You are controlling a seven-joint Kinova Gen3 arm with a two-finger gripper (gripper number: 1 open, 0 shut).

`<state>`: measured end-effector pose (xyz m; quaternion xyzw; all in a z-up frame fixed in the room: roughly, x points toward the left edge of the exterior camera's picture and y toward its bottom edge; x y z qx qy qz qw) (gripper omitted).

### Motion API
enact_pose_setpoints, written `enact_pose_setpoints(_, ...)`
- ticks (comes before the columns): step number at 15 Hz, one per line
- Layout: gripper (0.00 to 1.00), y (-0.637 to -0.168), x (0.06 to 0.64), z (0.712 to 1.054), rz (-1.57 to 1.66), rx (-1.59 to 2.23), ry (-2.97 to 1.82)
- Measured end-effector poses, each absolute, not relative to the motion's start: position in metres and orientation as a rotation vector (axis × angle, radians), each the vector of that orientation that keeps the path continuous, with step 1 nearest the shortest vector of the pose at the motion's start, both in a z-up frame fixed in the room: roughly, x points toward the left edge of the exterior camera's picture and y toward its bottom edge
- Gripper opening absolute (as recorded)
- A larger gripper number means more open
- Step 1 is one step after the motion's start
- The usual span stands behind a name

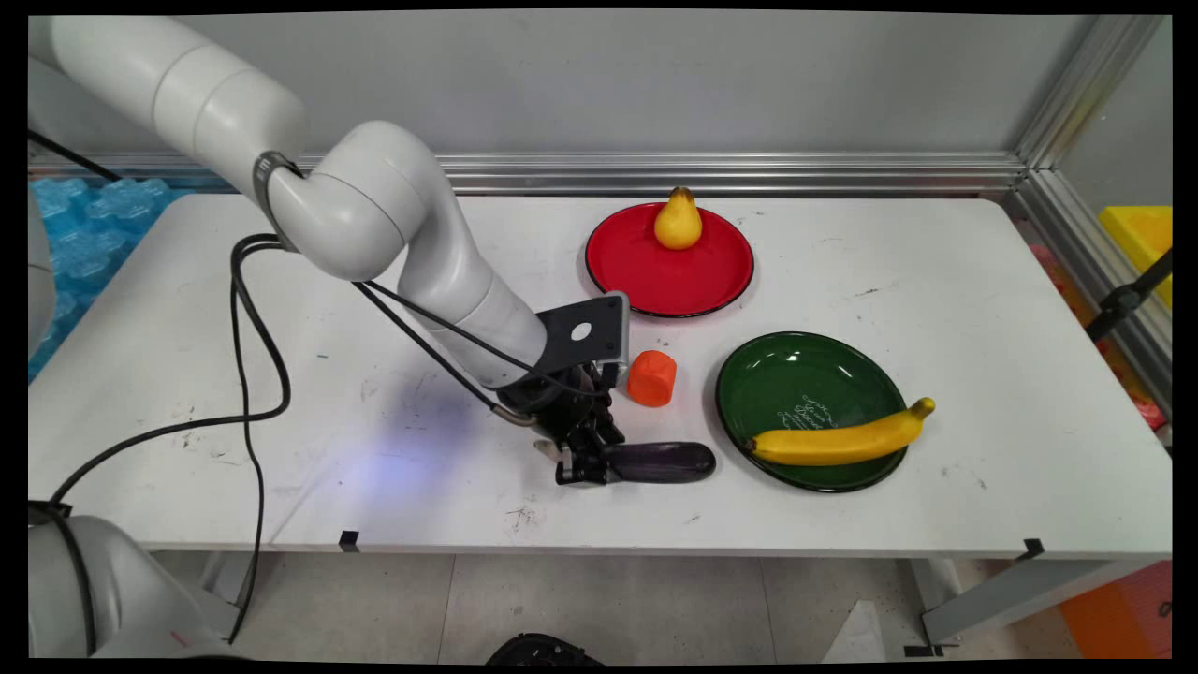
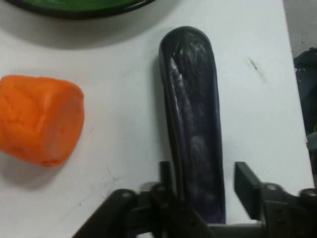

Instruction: Place the picked object on the table

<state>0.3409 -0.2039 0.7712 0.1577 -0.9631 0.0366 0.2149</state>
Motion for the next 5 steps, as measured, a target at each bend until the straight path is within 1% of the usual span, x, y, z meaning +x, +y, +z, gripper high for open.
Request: enact_pose_setpoints(5,1.0,-0.2026,0.3441,0.7751,0.108,0.406,-2.666)
